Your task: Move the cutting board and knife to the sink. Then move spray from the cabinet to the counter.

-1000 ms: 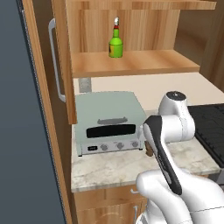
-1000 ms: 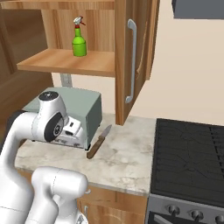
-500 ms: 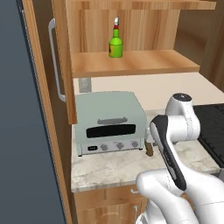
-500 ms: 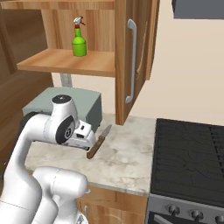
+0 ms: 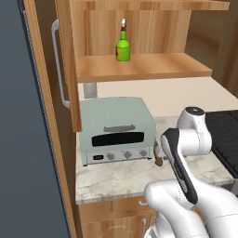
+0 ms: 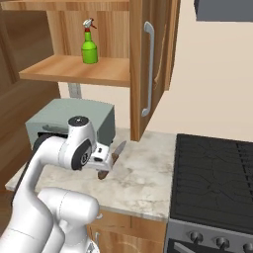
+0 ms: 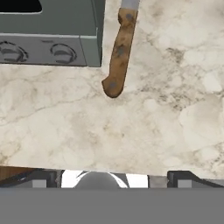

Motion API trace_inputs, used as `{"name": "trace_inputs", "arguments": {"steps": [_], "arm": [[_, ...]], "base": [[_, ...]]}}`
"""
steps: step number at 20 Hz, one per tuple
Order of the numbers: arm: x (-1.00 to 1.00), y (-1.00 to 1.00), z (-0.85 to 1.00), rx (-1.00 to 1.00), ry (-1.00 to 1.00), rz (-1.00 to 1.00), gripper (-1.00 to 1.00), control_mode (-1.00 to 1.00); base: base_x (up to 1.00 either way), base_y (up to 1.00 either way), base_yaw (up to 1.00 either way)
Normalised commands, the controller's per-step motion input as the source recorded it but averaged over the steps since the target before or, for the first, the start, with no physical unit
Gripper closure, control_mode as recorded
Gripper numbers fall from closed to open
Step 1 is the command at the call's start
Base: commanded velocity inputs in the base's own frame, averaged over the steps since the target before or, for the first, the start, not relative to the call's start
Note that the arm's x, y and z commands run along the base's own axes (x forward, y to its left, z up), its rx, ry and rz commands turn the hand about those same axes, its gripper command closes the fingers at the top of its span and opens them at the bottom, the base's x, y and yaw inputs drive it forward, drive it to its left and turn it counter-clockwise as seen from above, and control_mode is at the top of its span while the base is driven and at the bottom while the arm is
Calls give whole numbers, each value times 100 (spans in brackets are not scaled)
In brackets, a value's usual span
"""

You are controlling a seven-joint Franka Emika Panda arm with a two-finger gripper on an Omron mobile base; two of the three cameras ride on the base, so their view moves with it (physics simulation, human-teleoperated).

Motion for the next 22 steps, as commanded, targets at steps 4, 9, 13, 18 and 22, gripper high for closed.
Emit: {"name": "trace_inputs", "arguments": {"steps": [4,9,13,18,22], "arm": [[6,0,-29,0,-7,12,-100,-100],[15,0,-26,0,-3,15,-100,-100],[25,0,-18,-1,0,14,-100,-100],[30,0,-13,-3,2,12,-100,-100],[30,0,-15,-3,9,7,-100,-100]], "base": [[0,0,0],[0,0,0],[0,0,0],[0,0,0],[0,0,0]]}}
